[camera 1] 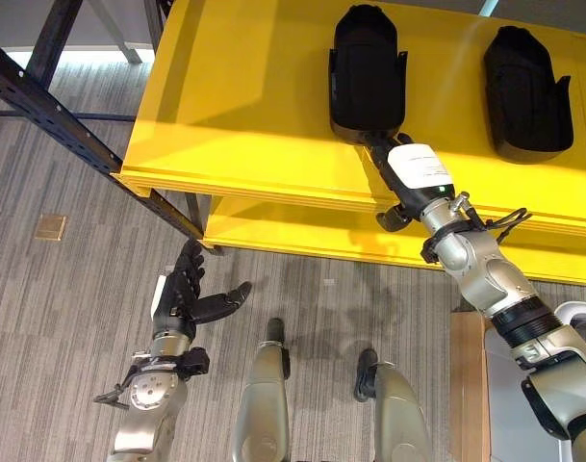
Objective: Move parts from the plastic box to the shelf.
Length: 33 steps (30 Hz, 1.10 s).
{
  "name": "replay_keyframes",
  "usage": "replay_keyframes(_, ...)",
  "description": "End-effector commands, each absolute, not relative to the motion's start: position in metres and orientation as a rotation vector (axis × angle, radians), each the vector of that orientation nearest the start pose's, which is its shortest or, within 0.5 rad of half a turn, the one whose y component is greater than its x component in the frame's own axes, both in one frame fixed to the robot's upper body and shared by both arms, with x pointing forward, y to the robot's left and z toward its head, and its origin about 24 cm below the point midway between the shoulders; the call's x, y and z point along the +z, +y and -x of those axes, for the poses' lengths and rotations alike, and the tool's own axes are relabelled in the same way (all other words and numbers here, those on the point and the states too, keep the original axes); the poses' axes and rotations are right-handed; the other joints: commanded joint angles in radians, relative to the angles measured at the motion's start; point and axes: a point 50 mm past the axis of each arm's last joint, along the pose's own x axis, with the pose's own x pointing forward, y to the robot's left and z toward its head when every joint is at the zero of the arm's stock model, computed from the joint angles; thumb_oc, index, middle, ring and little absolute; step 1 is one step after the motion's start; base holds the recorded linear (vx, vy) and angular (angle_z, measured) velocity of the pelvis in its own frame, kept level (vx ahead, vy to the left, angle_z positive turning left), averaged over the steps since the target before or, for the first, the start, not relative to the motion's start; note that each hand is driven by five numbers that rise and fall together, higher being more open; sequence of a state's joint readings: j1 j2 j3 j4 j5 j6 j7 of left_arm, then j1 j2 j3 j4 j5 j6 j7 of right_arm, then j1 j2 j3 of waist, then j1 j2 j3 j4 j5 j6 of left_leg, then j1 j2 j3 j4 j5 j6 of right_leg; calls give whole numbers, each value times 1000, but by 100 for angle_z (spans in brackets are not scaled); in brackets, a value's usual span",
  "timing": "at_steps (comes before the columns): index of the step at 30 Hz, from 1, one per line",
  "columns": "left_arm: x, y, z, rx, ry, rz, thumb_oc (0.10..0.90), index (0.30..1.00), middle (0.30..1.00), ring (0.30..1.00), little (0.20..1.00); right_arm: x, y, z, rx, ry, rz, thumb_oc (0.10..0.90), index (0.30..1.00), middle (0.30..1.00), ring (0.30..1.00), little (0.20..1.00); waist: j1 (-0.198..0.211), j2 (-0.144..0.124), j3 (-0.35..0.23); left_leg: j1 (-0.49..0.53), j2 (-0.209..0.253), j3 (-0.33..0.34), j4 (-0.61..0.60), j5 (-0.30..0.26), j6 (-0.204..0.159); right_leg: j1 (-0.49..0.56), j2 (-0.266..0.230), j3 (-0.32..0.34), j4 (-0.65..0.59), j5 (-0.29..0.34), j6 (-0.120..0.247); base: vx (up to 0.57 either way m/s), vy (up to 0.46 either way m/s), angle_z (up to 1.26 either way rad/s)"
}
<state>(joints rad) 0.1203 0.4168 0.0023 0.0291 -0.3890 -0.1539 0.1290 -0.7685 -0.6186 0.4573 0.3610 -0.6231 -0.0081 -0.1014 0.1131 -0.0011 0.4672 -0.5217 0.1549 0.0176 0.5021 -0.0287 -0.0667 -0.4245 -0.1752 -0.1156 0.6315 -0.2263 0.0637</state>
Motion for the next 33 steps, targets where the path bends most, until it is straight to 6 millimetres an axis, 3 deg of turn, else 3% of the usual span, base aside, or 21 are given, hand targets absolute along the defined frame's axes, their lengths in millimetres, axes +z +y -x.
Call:
replay_keyframes(1, 85, 250, -222, 165, -240, -65, 900, 1000, 1000, 1000, 1000, 244, -143, -370, -55, -683, 1308, 900, 1000, 1000, 1000, 1000, -2, -8, -80, -68, 39, -74, -7, 20, -5, 99, -44, 49, -138, 87, 33, 0, 0, 0)
replay_keyframes(13, 84, 251, -222, 182, -238, -66, 900, 1000, 1000, 1000, 1000, 239, -144, -362, -45, -698, 1280, 900, 1000, 1000, 1000, 1000, -5, -11, -78, -70, 38, -76, 0, 17, -4, 98, -44, 49, -133, 85, 32, 0, 0, 0)
replay_keyframes(21, 84, 250, -223, 213, -237, -73, 900, 1000, 1000, 1000, 1000, 212, -157, -320, 9, -735, 1182, 900, 1000, 1000, 1000, 1000, -46, -31, -82, -67, 48, -74, -4, 16, -4, 95, -37, 51, -136, 86, 32, -1, 0, 0)
replay_keyframes(33, 82, 246, -223, 201, -233, -72, 900, 1000, 1000, 1000, 1000, 195, -175, -282, 44, -721, 1068, 900, 1000, 1000, 1000, 1000, -87, -60, -100, -45, 67, -71, -18, 19, -8, 105, -24, 59, -146, 86, 35, -2, 0, -1)
